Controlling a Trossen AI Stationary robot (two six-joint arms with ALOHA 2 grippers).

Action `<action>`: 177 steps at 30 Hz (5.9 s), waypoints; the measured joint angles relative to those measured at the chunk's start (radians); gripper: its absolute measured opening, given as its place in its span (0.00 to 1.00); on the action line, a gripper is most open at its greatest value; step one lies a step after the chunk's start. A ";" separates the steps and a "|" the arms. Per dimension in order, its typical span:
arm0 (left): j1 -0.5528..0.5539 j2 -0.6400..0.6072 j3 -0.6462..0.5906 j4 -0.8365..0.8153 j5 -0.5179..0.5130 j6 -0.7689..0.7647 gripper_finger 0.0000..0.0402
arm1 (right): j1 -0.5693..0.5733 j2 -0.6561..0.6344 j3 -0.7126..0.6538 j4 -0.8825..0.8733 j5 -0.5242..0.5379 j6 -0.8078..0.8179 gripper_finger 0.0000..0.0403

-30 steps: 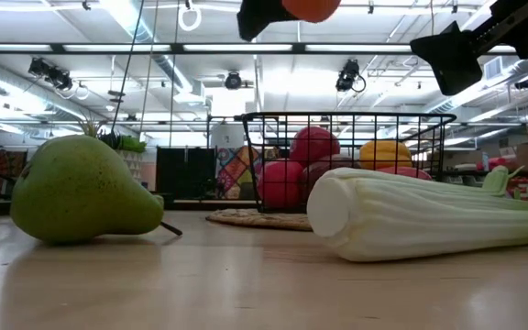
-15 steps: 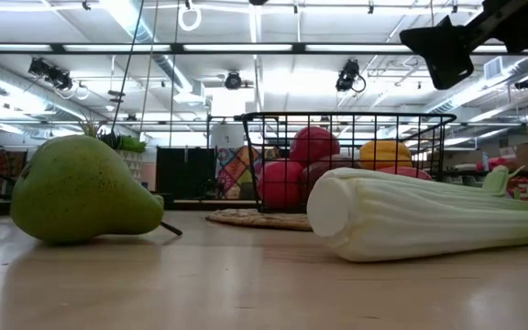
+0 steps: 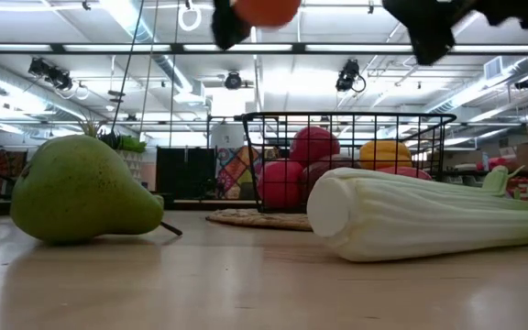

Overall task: Build produce basket
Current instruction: Put the orange into the black wire basket

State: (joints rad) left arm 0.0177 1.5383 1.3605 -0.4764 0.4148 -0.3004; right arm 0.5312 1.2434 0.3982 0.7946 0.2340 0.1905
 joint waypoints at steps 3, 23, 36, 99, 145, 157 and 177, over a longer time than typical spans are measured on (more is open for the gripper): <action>0.005 0.002 0.000 -0.124 -0.085 0.017 0.83 | -0.029 0.000 0.130 -0.242 0.051 -0.075 0.93; -0.016 0.013 -0.011 -0.208 0.084 0.079 0.86 | -0.141 0.082 0.507 -0.622 0.165 -0.573 0.93; -0.016 0.013 -0.010 -0.203 0.107 0.131 0.86 | -0.127 0.376 0.835 -0.870 0.309 -0.769 0.93; -0.047 0.013 -0.010 -0.039 0.087 0.254 0.86 | -0.183 0.458 0.889 -0.862 0.244 -0.973 0.69; -0.075 0.011 -0.009 -0.002 -0.188 0.171 0.98 | -0.167 0.460 0.886 -0.883 0.290 -0.980 0.69; -0.088 -0.008 0.047 -0.138 -0.230 0.226 0.99 | -0.144 0.453 0.891 -0.960 0.414 -0.996 0.69; -0.192 -0.072 0.071 -0.315 -0.402 0.290 0.99 | -0.046 0.454 0.890 -1.285 0.669 -1.030 0.69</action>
State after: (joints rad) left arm -0.1738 1.4663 1.4319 -0.7910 0.0125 -0.0101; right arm 0.4849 1.6970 1.2881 -0.4904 0.9031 -0.8393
